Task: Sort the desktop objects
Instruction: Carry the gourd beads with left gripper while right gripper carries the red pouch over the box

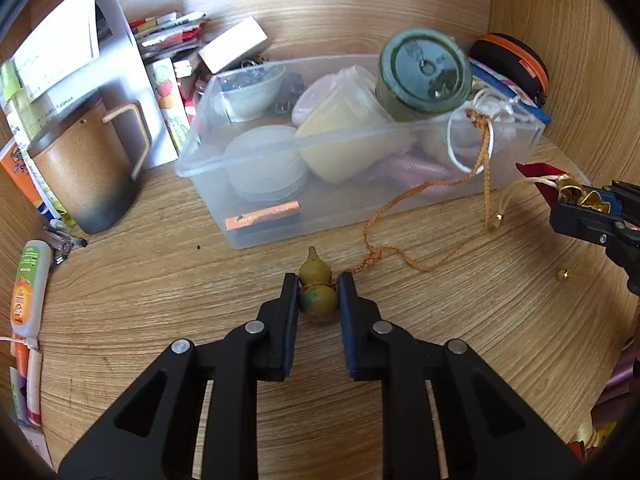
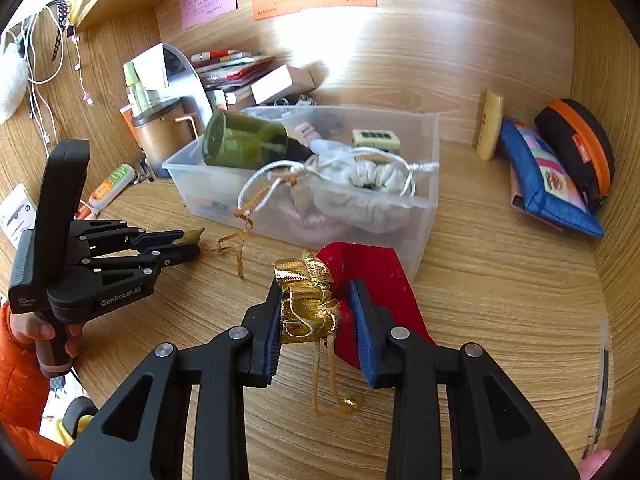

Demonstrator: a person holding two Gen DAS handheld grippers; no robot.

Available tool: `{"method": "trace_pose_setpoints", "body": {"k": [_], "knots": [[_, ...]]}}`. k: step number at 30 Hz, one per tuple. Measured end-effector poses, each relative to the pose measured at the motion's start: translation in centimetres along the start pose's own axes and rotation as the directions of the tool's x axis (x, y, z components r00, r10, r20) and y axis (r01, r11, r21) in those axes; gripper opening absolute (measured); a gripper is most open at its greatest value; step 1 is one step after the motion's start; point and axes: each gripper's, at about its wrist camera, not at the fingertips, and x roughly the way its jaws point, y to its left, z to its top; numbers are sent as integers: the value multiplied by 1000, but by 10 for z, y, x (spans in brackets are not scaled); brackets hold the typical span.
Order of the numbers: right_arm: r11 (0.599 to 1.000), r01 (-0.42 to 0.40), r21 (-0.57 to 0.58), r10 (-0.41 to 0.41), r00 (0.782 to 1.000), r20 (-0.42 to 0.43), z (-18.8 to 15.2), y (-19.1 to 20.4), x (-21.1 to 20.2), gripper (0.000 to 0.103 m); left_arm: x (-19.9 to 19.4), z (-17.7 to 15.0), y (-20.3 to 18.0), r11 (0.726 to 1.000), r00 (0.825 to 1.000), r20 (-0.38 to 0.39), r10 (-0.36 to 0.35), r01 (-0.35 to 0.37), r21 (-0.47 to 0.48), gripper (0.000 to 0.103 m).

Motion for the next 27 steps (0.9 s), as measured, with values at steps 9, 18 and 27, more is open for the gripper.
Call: {"method": "trace_pose_setpoints", "body": {"k": [9, 18, 27], "knots": [[1000, 11, -26, -9, 999, 47, 13, 7, -17, 28, -29, 8, 7, 1000, 996, 89, 16, -15, -7, 19], [999, 23, -42, -20, 997, 80, 28, 9, -25, 28, -48, 18, 7, 1000, 986, 162, 24, -22, -18, 19], [998, 32, -55, -26, 995, 101, 40, 9, -28, 28, -61, 29, 13, 1000, 979, 202, 22, -18, -24, 19]]}}
